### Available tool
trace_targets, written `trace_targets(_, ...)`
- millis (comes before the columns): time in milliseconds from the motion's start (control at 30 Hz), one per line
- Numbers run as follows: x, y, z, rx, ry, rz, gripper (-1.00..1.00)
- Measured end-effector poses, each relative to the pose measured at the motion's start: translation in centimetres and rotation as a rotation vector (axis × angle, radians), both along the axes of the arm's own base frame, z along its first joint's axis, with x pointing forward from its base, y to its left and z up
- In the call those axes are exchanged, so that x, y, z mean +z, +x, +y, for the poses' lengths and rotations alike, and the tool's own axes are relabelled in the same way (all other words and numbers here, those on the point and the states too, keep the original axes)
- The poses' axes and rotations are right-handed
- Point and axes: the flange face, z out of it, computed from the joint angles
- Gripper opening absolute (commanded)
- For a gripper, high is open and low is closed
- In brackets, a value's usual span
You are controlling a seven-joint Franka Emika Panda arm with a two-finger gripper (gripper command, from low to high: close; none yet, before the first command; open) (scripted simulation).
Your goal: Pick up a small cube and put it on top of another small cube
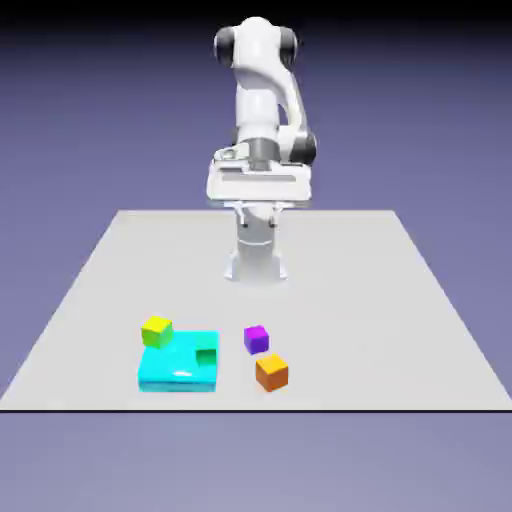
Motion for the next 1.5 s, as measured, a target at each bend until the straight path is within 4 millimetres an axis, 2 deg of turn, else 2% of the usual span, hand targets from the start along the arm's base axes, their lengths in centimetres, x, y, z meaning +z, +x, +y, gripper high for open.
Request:
trace_targets(200,-6.5,3.4,0.9,0.121,-0.047,0.218,0.0)
trace_targets(400,-13.7,5.6,1.9,0.25,-0.102,0.431,0.0)
trace_targets(667,-24.0,6.6,2.8,0.43,-0.187,0.707,0.0)
trace_targets(700,-24.8,6.6,2.9,0.444,-0.193,0.728,0.0)
trace_targets(733,-24.8,6.6,2.9,0.444,-0.193,0.728,0.0)
trace_targets(900,-31.0,6.7,2.9,0.444,-0.194,0.727,0.0)
trace_targets(933,-31.8,6.6,2.9,0.444,-0.193,0.728,-1.0)
trace_targets(1000,-31.8,6.6,2.9,0.444,-0.193,0.728,-1.0)
trace_targets(1167,-25.6,6.6,2.9,0.444,-0.194,0.728,-1.0)
trace_targets(1200,-24.4,6.6,1.9,0.428,-0.188,0.729,-1.0)
trace_targets(1300,-20.3,6.3,-7.5,0.273,-0.138,0.735,-1.0)
trace_targets(1333,-19.0,5.3,-11.8,0.193,-0.107,0.738,-1.0)
trace_targets(1400,-16.6,3.7,-15.9,0.129,-0.081,0.741,-1.0)
trace_targets(1433,-15.5,2.0,-19.6,0.059,-0.05,0.744,-1.0)
trace_targets(1467,-14.4,0.5,-22.0,0.015,-0.028,0.745,-1.0)
trace_targets(1500,-13.7,-0.5,-23.4,-0.011,-0.014,0.746,-1.0)
